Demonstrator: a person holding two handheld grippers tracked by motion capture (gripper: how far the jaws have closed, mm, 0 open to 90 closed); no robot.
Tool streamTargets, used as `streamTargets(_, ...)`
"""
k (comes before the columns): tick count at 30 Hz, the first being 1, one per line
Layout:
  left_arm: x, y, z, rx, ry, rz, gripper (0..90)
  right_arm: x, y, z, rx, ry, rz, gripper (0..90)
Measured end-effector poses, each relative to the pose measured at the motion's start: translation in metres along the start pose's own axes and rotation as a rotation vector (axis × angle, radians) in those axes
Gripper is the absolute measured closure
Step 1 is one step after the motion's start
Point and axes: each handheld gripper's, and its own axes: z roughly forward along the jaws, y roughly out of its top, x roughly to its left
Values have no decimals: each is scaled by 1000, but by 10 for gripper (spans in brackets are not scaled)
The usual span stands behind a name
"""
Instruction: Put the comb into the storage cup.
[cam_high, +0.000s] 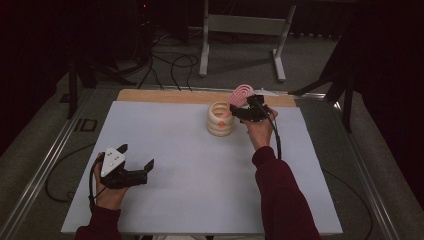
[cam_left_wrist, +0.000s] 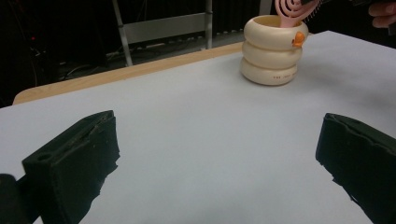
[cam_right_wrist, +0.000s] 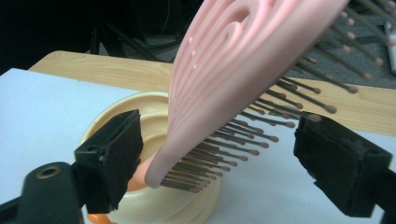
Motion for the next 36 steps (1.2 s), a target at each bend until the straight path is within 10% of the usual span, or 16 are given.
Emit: streamTargets(36,0,0,0,-2,6,0,1,-3,1,-17,-2,-6,-80,83)
